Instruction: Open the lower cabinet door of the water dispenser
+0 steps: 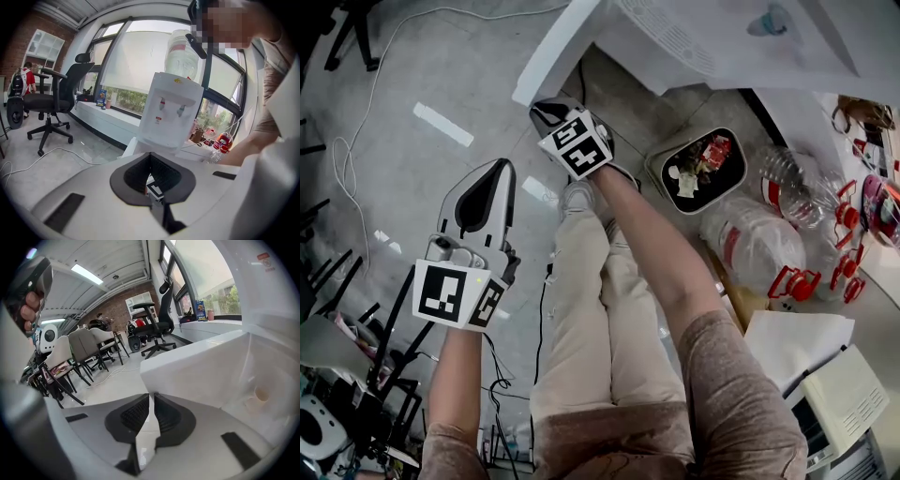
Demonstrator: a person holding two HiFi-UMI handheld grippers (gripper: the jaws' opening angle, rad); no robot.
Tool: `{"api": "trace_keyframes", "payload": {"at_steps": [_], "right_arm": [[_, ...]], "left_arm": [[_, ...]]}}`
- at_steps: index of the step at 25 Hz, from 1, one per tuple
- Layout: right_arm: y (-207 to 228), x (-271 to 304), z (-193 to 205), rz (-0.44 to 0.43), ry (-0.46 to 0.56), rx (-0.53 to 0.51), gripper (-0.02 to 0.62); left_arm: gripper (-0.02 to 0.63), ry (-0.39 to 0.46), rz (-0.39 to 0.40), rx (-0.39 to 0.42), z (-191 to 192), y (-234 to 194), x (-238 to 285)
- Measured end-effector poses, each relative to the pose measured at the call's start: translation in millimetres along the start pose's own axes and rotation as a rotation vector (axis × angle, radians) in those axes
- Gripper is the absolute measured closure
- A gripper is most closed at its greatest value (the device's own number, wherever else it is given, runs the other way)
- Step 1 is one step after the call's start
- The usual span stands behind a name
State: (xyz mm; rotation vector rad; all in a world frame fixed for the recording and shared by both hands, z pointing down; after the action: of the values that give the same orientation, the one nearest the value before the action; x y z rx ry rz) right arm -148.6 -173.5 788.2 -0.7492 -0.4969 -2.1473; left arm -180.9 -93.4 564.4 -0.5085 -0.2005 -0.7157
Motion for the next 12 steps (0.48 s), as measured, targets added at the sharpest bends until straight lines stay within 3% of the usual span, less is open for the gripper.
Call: {"api": "trace_keyframes", "payload": {"at_steps": [12], "right_arm": [[-5.1,-32.0,-15.7,-0.062,-0.005,-0.047,0.535]], "left_arm": [[0.594,0.035,-0.023,-0.023,-13.8,4.1,-4.7]]}}
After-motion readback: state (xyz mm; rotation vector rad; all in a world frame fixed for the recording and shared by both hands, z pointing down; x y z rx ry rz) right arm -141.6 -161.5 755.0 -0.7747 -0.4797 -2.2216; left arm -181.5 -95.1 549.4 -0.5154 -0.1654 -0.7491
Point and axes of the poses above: the fingertips, and each gripper's own axes: x forward along the fingers, y to its right, z out of its underside, the point moved 3 cm from there along -x, backward along the fingers, and after that the axes turned 15 degrees about z, right-handed, at the moved point
